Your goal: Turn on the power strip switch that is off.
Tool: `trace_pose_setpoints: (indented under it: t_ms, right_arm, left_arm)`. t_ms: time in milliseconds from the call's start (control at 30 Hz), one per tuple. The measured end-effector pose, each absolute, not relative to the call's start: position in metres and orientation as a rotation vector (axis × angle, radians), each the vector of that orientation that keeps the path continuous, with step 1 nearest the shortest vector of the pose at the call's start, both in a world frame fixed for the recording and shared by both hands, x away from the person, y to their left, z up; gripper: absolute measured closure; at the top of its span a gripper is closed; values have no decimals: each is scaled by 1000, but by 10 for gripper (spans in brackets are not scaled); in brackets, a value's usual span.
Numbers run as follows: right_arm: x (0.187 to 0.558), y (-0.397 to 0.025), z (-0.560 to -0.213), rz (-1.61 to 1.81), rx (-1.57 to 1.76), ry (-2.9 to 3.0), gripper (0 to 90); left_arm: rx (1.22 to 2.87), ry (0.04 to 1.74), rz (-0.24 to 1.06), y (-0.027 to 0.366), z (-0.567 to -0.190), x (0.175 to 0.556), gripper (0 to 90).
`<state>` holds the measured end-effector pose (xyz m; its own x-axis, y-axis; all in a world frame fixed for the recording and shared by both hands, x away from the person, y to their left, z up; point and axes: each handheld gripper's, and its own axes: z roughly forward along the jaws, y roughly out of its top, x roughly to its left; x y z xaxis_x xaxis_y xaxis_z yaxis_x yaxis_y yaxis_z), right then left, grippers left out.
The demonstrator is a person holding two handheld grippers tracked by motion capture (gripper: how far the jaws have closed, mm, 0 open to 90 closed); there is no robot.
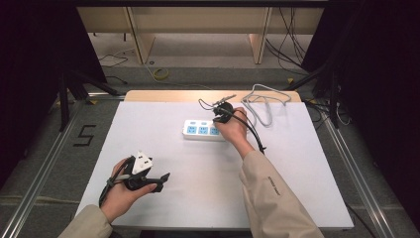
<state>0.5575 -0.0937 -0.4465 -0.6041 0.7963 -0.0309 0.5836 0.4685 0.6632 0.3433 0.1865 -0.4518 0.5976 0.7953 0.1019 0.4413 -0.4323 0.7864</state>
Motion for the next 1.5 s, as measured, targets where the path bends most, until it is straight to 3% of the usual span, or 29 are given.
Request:
trace_pose_setpoints:
  t_ms: [433, 733, 1500]
  right_arm:
    - [534, -109, -436, 933, 1154, 2397, 723]
    - [516, -142, -437, 947, 1178, 2407, 625]
    - [432, -222, -432, 1075, 1173, 2369, 429]
  left_arm:
    - [2085, 981, 605, 187, -453, 343, 198]
    - [2084, 992, 600, 188, -453, 343, 198]
    - [2078, 1007, 603, 189, -454, 343, 198]
